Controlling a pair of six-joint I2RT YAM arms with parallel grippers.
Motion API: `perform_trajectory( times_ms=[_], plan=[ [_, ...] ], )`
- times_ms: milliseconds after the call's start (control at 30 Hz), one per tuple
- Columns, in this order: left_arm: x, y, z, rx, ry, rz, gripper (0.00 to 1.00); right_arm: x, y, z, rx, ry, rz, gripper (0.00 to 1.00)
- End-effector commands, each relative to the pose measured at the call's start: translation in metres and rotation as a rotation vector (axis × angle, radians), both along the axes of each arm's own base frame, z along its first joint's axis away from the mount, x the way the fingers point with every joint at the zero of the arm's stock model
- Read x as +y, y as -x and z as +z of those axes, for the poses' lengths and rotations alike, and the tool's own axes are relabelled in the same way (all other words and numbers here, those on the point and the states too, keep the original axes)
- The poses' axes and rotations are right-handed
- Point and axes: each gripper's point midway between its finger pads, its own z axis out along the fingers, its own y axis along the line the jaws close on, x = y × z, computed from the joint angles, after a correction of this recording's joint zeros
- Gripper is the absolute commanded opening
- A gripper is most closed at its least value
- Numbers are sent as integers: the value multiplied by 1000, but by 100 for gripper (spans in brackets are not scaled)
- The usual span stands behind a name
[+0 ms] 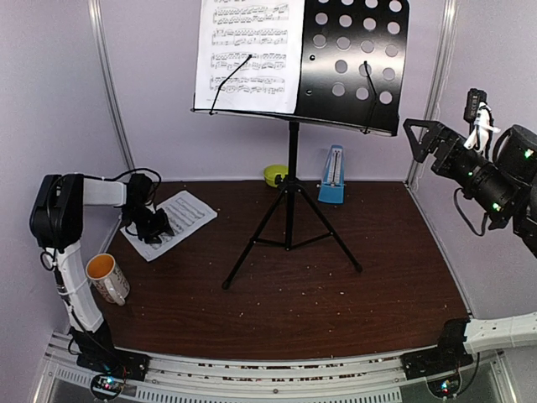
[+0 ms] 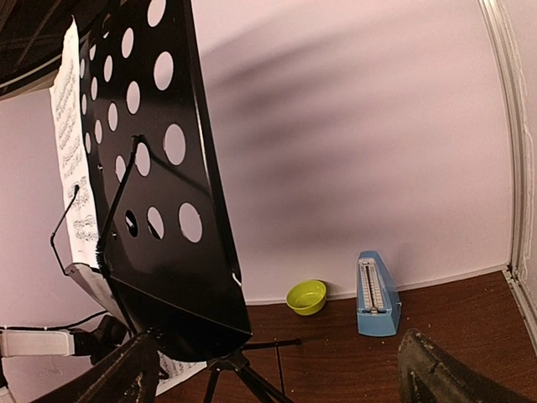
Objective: Set up the instrument practice props
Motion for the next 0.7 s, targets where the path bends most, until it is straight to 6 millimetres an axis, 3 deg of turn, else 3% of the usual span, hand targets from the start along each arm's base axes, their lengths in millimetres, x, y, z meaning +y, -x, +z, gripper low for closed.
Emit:
perform_trajectory(
  times_ms=[0, 233, 400, 500, 667],
  plan=[
    [-12, 76, -52, 207, 51, 27, 51, -4, -2, -7, 12, 12, -27, 100],
    [-50, 156, -59, 272, 44, -96, 50, 2, -6, -10, 18, 23, -22, 100],
    [-86, 188, -43, 266, 86, -213, 50, 7, -8, -14, 26, 35, -11, 100],
    [-121, 188, -20, 195, 217, -275, 50, 12, -10, -17, 31, 43, 0, 100],
    [-157, 145, 51, -52, 303, -405, 54, 21, -13, -20, 38, 52, 25, 100]
  ],
)
